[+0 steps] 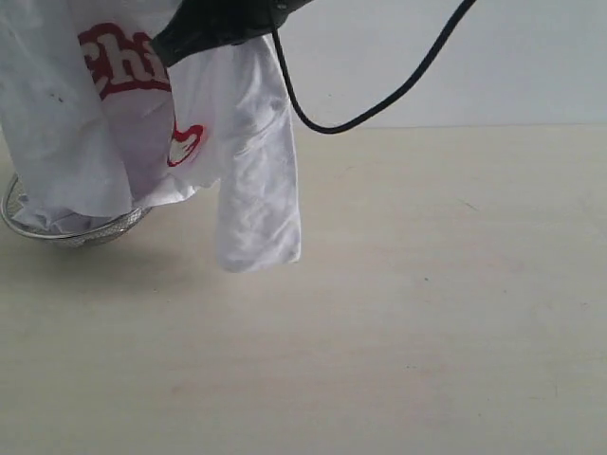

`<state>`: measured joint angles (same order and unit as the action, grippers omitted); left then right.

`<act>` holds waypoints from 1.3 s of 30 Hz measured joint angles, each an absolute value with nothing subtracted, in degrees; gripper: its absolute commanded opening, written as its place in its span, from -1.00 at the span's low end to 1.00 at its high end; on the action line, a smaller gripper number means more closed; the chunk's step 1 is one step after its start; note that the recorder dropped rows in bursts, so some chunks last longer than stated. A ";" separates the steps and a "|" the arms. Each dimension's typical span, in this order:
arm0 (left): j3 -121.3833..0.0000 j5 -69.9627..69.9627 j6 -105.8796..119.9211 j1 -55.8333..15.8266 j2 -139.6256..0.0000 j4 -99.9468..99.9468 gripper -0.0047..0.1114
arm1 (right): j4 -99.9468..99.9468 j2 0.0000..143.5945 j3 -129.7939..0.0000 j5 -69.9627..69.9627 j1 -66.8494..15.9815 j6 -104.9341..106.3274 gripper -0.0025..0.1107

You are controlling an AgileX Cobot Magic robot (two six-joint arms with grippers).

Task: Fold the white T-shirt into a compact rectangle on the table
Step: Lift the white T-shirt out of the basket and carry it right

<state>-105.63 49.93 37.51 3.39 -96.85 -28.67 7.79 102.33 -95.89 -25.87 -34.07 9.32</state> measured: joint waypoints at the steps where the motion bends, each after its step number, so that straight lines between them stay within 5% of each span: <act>1: -105.63 49.93 37.73 3.39 -96.77 -28.71 -0.84 | 10.57 101.63 -95.89 -26.00 -34.07 7.58 -0.96; 14: -105.63 48.98 42.81 3.19 -91.08 -39.12 -0.84 | 45.83 87.78 -95.89 -35.97 -34.07 -17.32 -0.96; 39: -117.13 47.97 48.42 3.37 -83.57 -55.96 -0.84 | 63.77 60.91 -96.23 -45.41 -33.84 -23.17 -0.96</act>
